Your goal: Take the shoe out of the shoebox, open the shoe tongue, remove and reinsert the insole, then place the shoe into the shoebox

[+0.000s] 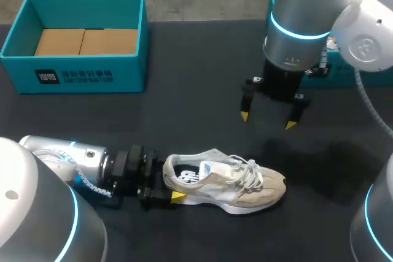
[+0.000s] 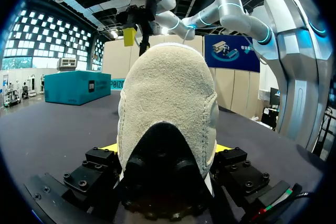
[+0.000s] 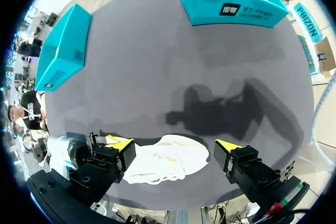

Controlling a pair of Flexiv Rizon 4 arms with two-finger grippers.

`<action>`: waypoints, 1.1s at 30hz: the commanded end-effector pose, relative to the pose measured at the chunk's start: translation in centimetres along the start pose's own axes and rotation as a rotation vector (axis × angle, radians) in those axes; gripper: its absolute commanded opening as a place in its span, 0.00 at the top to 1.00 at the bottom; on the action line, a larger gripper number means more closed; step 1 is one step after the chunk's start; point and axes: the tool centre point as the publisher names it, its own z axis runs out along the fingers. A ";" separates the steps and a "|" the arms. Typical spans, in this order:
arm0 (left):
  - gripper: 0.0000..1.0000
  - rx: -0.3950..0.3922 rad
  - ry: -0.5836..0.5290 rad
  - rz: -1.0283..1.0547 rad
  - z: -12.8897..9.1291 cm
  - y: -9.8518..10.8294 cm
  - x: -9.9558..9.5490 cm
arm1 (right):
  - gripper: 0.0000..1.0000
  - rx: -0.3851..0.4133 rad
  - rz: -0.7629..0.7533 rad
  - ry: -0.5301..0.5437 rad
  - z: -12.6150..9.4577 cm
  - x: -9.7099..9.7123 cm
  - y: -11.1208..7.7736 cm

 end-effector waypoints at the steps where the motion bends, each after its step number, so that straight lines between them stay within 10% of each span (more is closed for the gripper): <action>1: 1.00 -0.002 0.001 -0.001 -0.2 0.3 0.0 | 0.00 0.000 0.001 0.000 0.1 0.1 0.0; 10: 1.00 -0.002 0.001 -0.001 -0.2 0.3 0.0 | 0.00 0.000 0.001 0.000 0.1 0.1 0.0; 25: 1.00 -0.002 0.001 -0.001 -0.2 0.3 0.0 | 0.00 -0.085 -0.051 -0.114 0.4 8.7 -6.4; 33: 1.00 -0.002 0.001 -0.001 -0.2 0.3 0.0 | 0.00 -0.047 -0.043 -0.116 1.8 9.8 -8.1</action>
